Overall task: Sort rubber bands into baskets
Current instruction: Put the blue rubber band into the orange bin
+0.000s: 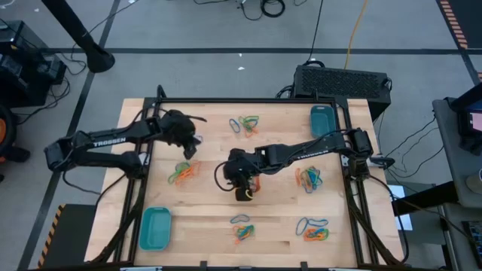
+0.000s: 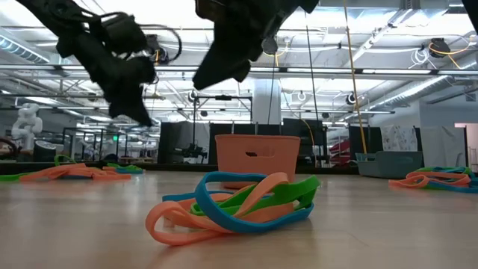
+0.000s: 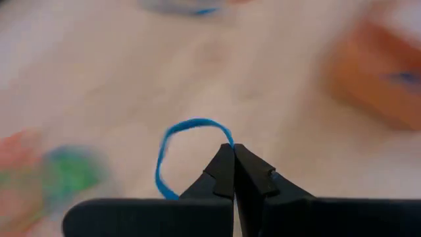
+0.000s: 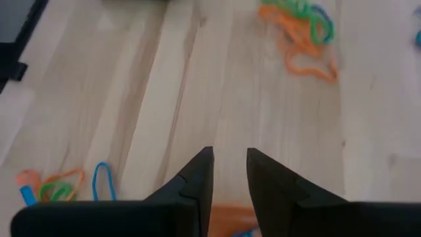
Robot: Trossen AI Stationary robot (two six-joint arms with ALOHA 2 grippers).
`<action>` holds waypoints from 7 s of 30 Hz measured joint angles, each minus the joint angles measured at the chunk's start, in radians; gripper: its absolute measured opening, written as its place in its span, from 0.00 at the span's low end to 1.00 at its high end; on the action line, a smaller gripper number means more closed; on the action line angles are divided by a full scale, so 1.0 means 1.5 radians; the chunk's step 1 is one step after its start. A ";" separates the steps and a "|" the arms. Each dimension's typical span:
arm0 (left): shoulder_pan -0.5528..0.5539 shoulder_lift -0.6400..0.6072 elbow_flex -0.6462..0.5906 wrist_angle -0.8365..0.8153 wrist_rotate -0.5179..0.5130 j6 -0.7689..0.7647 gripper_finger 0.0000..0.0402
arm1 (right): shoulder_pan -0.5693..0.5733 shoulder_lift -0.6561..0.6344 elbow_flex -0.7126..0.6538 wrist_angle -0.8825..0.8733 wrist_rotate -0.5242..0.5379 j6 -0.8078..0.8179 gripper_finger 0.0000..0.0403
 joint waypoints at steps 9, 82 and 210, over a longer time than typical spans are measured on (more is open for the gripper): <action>-0.153 -0.004 0.000 0.083 0.062 -0.010 0.00 | 0.005 0.000 0.000 0.064 0.068 -0.098 0.21; -0.388 -0.003 0.000 0.255 -0.045 -0.043 0.14 | 0.000 0.000 0.000 0.123 0.067 -0.269 0.01; -0.644 0.273 0.119 0.339 -0.156 -0.062 0.30 | 0.262 -0.422 -0.611 -0.347 0.084 0.544 0.29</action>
